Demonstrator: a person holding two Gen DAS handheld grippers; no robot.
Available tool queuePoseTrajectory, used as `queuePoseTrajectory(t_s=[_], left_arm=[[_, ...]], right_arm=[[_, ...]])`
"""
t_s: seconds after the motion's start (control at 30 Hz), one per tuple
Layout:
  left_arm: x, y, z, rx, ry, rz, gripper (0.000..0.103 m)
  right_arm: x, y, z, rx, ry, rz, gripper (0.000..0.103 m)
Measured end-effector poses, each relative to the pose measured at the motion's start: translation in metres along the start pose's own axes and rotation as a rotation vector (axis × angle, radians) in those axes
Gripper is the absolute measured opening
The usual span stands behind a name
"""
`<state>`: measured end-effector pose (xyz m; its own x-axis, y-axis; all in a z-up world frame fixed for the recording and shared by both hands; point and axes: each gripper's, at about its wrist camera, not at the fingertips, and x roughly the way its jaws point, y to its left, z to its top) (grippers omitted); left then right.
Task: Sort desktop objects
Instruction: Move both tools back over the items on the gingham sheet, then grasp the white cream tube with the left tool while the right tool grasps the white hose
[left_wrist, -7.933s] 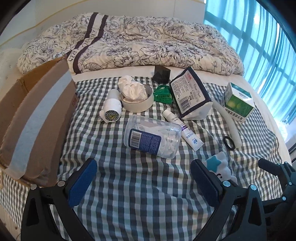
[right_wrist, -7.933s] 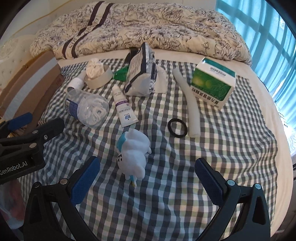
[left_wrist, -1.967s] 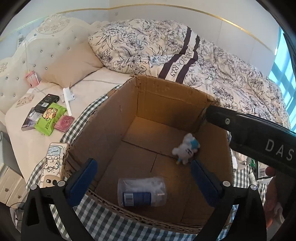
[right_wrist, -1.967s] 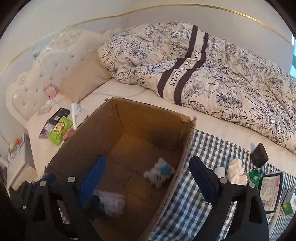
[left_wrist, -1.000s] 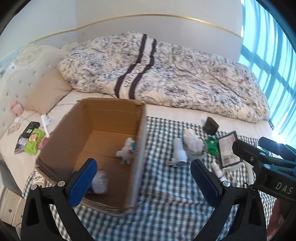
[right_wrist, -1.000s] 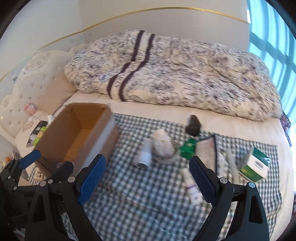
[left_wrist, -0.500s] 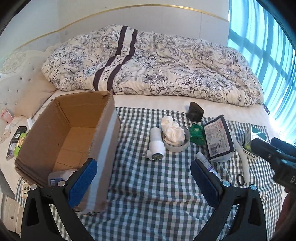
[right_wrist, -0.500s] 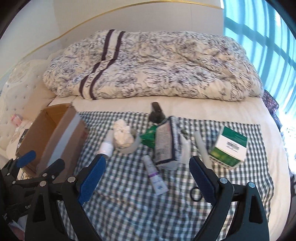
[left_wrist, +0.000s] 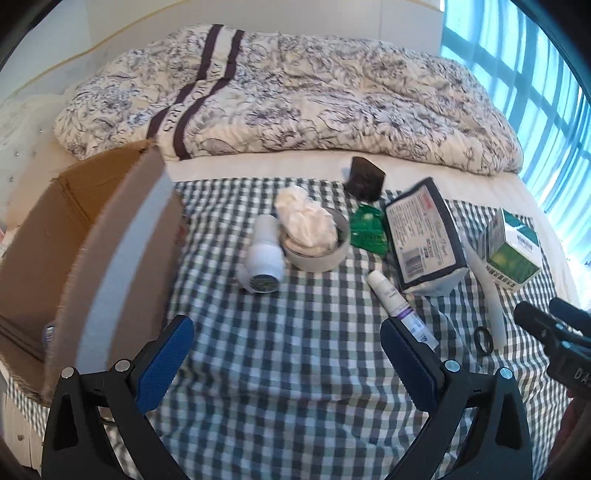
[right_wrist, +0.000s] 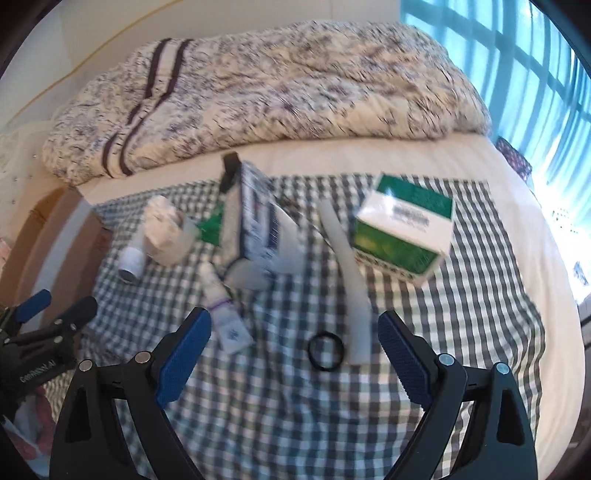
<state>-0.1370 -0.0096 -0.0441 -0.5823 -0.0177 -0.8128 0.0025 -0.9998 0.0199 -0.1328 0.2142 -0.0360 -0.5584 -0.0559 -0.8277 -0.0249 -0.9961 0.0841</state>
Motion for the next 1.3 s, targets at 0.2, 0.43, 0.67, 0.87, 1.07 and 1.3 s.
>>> queuePoseTrajectory(t_s=[0.2, 0.43, 0.67, 0.87, 1.07, 1.3], left_arm=[[0.019, -0.025, -0.002, -0.006, 0.011, -0.048, 0.103], [0.050, -0.056, -0.007, 0.019, 0.050, -0.074, 0.103], [0.082, -0.071, -0.008, -0.003, 0.096, -0.129, 0.103], [0.103, -0.076, -0.008, -0.020, 0.128, -0.145, 0.103], [0.110, -0.082, -0.011, 0.009, 0.141, -0.150, 0.103], [0.118, -0.091, -0.012, 0.035, 0.123, -0.120, 0.092]], right_arm=[[0.018, -0.020, -0.014, -0.002, 0.023, -0.040, 0.092], [0.038, -0.040, -0.027, 0.016, 0.061, -0.061, 0.089], [0.054, -0.052, -0.020, 0.014, 0.054, -0.111, 0.067], [0.068, -0.049, -0.011, 0.009, 0.041, -0.100, 0.065], [0.086, -0.043, -0.005, 0.000, 0.055, -0.095, 0.058], [0.102, -0.046, -0.004, -0.003, 0.082, -0.110, 0.035]])
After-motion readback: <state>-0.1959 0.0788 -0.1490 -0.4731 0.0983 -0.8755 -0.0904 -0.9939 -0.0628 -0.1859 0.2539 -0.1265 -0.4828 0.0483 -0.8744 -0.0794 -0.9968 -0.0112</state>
